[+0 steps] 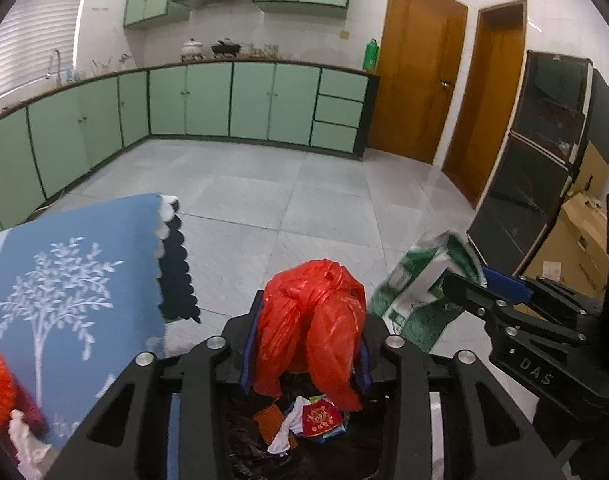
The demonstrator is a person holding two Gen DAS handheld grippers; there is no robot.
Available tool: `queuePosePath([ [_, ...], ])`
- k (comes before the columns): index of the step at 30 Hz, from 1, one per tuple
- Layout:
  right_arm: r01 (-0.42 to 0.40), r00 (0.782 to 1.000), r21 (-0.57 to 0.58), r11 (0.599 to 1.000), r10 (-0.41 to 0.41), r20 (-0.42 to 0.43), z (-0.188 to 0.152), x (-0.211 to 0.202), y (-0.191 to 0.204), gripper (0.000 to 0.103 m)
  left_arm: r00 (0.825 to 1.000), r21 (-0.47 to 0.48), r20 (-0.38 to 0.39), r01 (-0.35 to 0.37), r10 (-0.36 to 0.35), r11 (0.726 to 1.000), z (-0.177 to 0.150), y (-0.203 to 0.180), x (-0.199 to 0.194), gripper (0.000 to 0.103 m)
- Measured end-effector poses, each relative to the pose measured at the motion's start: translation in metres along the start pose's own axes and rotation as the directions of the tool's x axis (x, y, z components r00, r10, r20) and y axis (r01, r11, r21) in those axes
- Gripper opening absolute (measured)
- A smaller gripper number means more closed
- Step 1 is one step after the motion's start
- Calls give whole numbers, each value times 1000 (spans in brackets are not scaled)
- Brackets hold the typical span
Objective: Collect trash
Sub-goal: 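Carry the bag and carton over the black bin and open both grippers, then bring both tools back to the table toward the blue-and-white paper cup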
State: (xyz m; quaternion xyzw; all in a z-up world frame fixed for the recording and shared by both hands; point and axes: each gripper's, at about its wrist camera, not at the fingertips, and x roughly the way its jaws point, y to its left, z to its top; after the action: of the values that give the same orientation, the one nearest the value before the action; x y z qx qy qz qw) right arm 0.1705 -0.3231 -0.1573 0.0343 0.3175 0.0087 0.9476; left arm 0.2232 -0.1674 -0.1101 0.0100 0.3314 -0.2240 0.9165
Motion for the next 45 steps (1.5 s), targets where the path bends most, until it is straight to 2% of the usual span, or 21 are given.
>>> queuePosePath([
  [4, 31, 1000, 27, 999, -30, -6, -9, -1, -8, 46, 1000, -8, -10, 25, -25, 1000, 0, 0, 6, 57],
  [5, 34, 999, 31, 999, -34, -5, -8, -2, -10, 50, 1000, -10, -8, 28, -28, 1000, 0, 0, 6, 63],
  [7, 45, 999, 39, 998, -46, 6, -10, -5, -13, 57, 999, -15, -1, 33, -33, 999, 0, 1, 2, 68],
  [9, 67, 997, 44, 997, -68, 21, -10, -9, -12, 74, 1000, -20, 1, 30, -30, 999, 0, 2, -1, 68],
  [11, 80, 996, 50, 996, -81, 35, -8, -15, -11, 84, 1000, -29, 8, 26, -26, 999, 1, 5, -7, 70],
  [14, 70, 996, 59, 996, -73, 52, -5, -25, -5, 90, 999, -29, 32, 0, 1, 1000, 2, 11, -22, 73],
  [21, 11, 997, 64, 998, -16, 77, 0, -51, 24, 92, 993, -56, 84, -75, 80, 996, -4, 38, -77, 73],
  [28, -75, 994, 32, 997, 72, 82, -1, -70, 81, 93, 972, -102, 110, -196, 207, 975, -30, 80, -139, 74],
  [33, -125, 989, 15, 992, 124, 77, -8, -74, 124, 93, 950, -127, 94, -286, 299, 950, -58, 110, -172, 74],
  [36, -147, 986, -2, 989, 146, 76, -12, -76, 147, 93, 943, -154, 65, -314, 327, 937, -76, 126, -183, 74],
  [45, -195, 979, -60, 979, 198, 49, -28, -82, 191, 93, 939, -203, -7, -338, 344, 919, -122, 146, -193, 74],
])
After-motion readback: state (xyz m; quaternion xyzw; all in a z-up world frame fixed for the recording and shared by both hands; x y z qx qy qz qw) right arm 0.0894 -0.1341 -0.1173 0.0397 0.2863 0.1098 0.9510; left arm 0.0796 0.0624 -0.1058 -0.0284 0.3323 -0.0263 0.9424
